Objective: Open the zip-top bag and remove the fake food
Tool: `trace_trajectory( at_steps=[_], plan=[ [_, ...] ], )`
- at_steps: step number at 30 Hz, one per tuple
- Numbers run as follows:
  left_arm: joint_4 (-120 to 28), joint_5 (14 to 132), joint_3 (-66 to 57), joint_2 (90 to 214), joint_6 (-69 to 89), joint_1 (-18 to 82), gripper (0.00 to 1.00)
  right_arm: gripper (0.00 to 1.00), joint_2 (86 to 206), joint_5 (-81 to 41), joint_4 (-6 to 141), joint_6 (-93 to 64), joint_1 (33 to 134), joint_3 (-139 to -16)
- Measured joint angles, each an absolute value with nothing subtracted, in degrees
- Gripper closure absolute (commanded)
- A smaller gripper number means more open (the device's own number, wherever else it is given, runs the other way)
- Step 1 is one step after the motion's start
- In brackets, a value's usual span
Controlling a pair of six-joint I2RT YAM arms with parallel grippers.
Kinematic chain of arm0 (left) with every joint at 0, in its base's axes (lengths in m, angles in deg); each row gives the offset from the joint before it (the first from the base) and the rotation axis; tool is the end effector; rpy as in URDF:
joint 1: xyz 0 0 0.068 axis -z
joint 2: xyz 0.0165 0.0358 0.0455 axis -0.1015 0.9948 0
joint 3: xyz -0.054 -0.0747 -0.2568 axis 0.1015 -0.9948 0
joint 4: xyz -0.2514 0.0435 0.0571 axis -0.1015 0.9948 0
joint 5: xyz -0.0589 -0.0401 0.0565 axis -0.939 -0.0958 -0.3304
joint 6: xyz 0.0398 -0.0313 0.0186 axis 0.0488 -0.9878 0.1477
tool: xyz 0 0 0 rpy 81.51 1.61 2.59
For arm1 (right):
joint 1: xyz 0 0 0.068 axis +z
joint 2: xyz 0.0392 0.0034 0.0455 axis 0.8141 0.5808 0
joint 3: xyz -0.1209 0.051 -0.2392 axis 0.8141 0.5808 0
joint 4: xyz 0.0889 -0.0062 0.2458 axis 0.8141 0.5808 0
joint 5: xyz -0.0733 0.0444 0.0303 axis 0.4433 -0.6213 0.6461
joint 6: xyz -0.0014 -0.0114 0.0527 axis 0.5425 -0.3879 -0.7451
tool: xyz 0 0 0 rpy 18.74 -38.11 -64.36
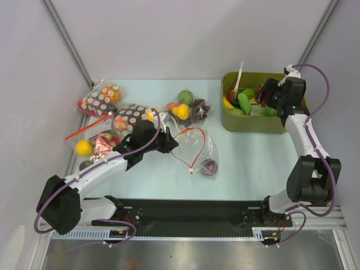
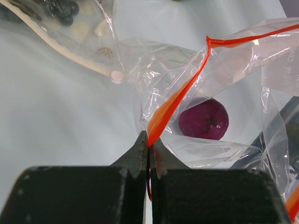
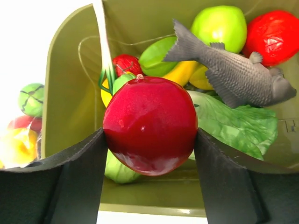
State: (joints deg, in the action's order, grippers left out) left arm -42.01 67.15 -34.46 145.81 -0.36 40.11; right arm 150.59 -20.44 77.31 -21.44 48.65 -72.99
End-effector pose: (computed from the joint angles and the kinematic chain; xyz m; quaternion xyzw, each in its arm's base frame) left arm 0.2157 -0.1574 0.2495 0.1560 0.8431 -0.3277 0.3969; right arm 0.3501 -0.0310 0.3286 0.1043 0.8341 0.0941 0.5334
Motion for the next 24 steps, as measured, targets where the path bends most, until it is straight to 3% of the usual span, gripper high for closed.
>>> trace_trajectory(
  at_steps=[1, 3, 5, 6, 15, 21, 24],
  plan=[
    [-41.8, 67.3, -34.5, 145.7, -0.3, 40.1, 1.00, 0.19, 150.7, -20.4, 77.5, -21.3, 48.6, -73.0],
    [-41.3, 67.4, -34.5, 145.5, -0.3, 40.0, 1.00, 0.14, 150.7, -20.2, 77.8, -21.2, 48.5, -73.0],
    [-41.1, 67.4, -34.5, 145.2, -0.3, 40.0, 1.00, 0.01, 150.8, -19.8, 78.2, -21.2, 48.4, -73.2],
    [-41.0, 67.4, -34.5, 145.2, -0.3, 40.0, 1.00, 0.00, 150.9, -19.7, 78.3, -21.0, 48.4, -73.3],
    [-40.8, 67.4, -34.5, 145.2, -0.3, 39.8, 1.00, 0.02, 150.3, -18.5, 79.1, -20.7, 48.3, -73.4],
    [-40.7, 67.4, -34.5, 145.1, -0.4, 39.8, 1.00, 0.04, 143.3, -18.5, 80.5, -20.3, 52.2, -72.0],
    [-40.7, 67.4, -34.5, 145.1, -0.4, 39.8, 1.00, 0.18, 138.5, -18.3, 81.5, -19.1, 60.0, -72.0]
  ],
)
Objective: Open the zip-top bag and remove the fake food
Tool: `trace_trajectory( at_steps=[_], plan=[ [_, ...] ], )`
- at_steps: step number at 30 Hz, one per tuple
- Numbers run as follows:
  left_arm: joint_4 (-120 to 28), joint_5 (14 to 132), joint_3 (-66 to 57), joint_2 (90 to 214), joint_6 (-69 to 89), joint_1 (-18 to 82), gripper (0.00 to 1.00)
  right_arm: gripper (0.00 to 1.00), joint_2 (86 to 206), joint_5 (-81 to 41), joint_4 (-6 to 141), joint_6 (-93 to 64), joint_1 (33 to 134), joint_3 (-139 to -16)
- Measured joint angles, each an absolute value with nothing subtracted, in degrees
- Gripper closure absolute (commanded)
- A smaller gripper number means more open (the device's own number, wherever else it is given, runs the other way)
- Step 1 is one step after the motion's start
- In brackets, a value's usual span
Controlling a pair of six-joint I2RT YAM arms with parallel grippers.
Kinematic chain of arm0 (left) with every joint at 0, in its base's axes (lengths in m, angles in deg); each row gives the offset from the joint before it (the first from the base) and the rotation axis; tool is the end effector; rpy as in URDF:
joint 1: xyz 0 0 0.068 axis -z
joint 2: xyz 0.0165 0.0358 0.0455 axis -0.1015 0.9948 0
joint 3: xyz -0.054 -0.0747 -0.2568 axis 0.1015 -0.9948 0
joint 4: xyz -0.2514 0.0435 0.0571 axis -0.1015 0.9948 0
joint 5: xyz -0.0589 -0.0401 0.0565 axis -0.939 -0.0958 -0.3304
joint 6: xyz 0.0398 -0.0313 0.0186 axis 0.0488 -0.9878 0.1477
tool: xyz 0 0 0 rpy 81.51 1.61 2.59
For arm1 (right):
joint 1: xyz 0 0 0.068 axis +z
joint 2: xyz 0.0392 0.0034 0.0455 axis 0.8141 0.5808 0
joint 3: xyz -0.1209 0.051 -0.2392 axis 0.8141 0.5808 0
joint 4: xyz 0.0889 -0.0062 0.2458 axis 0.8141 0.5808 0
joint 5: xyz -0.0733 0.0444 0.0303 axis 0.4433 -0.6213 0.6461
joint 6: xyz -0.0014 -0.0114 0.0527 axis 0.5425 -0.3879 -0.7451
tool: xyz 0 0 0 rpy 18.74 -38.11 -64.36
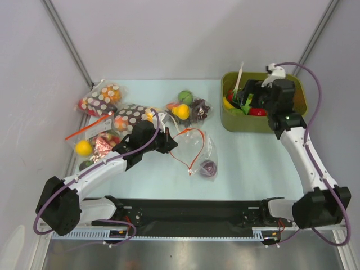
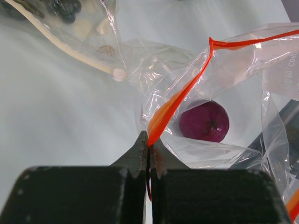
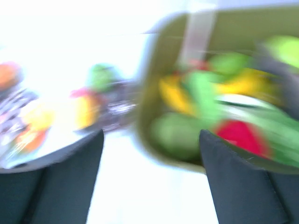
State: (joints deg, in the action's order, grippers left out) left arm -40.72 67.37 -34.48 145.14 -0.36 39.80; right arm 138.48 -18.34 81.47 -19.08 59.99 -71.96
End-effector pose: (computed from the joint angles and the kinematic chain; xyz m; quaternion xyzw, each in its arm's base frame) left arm 0.2143 -0.1546 0.2501 0.1526 0.8466 -0.3232 0.3943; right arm 0.2956 0.0320 0.3793 0.0097 0.8071 0.1259 0.5767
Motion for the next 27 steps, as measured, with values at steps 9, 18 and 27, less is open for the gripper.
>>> trace_trajectory(
  at_steps=[9, 18, 27],
  plan=[
    [-40.8, 67.3, -34.5, 145.1, -0.3, 39.8, 1.00, 0.50, 131.6, -30.2, 85.7, -18.4, 77.1, -72.3],
    [-40.4, 67.9, -34.5, 145.0, -0.3, 39.8, 1.00, 0.53, 133.3, -32.0, 91.9, -18.3, 96.8, -73.2],
    [-39.6, 69.4, -34.5, 143.1, 0.2, 39.8, 1.00, 0.55, 142.5, -26.2, 96.6, -17.9, 104.1, -73.9]
  ],
)
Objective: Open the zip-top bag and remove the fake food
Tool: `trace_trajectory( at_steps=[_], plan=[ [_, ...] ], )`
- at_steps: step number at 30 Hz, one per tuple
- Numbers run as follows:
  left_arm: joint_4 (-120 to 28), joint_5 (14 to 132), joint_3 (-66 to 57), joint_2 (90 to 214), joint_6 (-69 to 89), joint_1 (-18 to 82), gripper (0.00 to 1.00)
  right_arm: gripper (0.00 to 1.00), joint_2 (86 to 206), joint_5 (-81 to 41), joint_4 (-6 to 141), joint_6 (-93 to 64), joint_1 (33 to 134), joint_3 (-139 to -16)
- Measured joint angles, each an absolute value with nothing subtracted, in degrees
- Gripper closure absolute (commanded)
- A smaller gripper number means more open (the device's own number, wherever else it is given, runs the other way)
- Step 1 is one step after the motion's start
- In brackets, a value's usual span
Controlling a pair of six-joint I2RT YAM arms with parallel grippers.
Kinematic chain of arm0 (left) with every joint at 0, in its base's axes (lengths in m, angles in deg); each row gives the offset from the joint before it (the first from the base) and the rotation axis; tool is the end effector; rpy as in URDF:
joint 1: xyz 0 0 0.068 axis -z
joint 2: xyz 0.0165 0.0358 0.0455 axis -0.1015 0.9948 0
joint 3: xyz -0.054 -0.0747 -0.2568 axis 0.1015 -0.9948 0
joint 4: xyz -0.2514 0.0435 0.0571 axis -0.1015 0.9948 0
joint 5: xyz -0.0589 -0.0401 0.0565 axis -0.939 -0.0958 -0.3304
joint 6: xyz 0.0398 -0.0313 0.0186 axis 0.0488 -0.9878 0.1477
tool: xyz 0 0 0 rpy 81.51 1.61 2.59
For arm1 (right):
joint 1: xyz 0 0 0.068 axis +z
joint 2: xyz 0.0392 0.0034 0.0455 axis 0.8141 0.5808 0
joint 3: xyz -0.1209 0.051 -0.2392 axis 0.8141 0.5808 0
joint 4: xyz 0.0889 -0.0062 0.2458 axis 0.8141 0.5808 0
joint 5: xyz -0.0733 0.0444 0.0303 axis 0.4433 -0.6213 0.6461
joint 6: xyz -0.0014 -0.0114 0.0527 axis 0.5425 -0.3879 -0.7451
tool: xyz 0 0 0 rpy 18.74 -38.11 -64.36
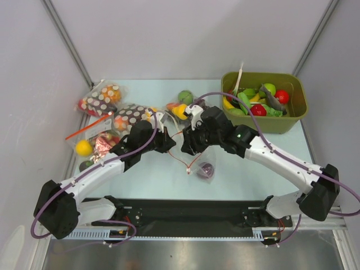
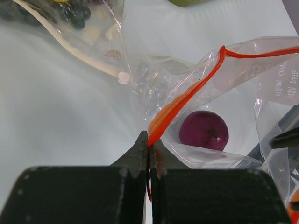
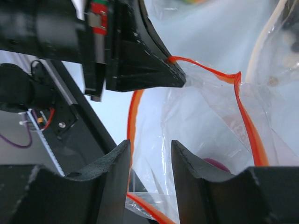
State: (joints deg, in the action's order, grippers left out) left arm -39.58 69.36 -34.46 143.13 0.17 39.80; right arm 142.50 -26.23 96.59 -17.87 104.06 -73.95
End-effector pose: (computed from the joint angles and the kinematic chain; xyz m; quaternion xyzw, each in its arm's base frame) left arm 0.2102 -0.1504 0.2566 0.1483 0.8446 -0.3113 0.4096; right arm 0.1892 0.2350 0.3463 -0.3504 0.8093 0.3199 0.3462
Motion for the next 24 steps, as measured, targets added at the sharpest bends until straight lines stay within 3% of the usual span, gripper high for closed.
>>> trace_trajectory(
  at_steps=[12, 24],
  plan=[
    [-39.4, 70.4, -34.5, 140.6, 1.7, 39.8, 1.00, 0.58, 148.9, -13.8, 101.4, -18.0, 106.5, -73.0],
    [-39.2, 72.4, -34.5, 139.0, 3.6, 43.6, 1.00, 0.58, 149.9, -12.3, 101.1, -21.0, 107.5, -65.4]
  ],
)
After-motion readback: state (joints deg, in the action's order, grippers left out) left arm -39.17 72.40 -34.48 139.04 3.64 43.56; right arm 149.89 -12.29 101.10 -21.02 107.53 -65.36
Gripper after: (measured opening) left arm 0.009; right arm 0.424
